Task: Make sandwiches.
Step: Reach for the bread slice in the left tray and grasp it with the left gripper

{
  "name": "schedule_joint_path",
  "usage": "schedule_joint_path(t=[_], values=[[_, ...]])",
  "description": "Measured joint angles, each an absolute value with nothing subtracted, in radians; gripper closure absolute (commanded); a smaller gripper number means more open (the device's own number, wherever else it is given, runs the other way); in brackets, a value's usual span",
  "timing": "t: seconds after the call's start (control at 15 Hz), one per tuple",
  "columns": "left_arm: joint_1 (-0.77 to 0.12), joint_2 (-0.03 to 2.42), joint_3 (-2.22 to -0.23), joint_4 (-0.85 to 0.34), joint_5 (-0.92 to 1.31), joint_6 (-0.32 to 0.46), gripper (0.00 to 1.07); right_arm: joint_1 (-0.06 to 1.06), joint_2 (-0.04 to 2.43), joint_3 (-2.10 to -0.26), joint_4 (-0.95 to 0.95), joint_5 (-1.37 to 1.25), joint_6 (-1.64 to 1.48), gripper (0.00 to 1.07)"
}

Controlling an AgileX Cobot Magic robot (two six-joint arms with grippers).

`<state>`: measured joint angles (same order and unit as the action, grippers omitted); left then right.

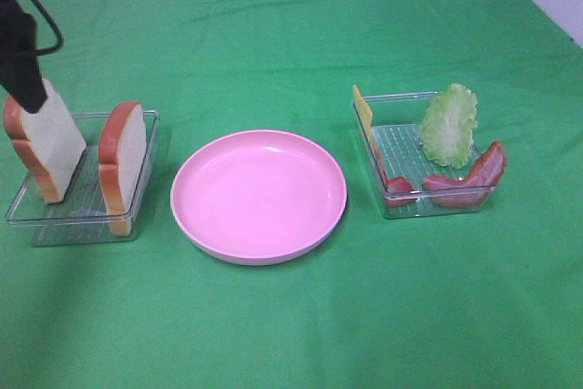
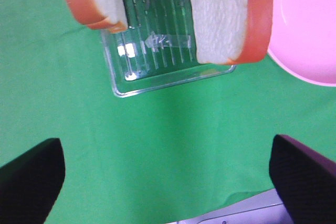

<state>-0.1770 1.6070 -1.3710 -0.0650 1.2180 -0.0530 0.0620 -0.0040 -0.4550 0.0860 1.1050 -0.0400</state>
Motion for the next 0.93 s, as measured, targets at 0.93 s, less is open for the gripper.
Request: schedule_joint_path(t=[0.93], values=[[-0.327, 2.053, -1.605, -0.072, 1.218, -0.159, 0.04, 0.062, -0.004, -0.455, 0.086, 1.105, -0.04, 0.26]])
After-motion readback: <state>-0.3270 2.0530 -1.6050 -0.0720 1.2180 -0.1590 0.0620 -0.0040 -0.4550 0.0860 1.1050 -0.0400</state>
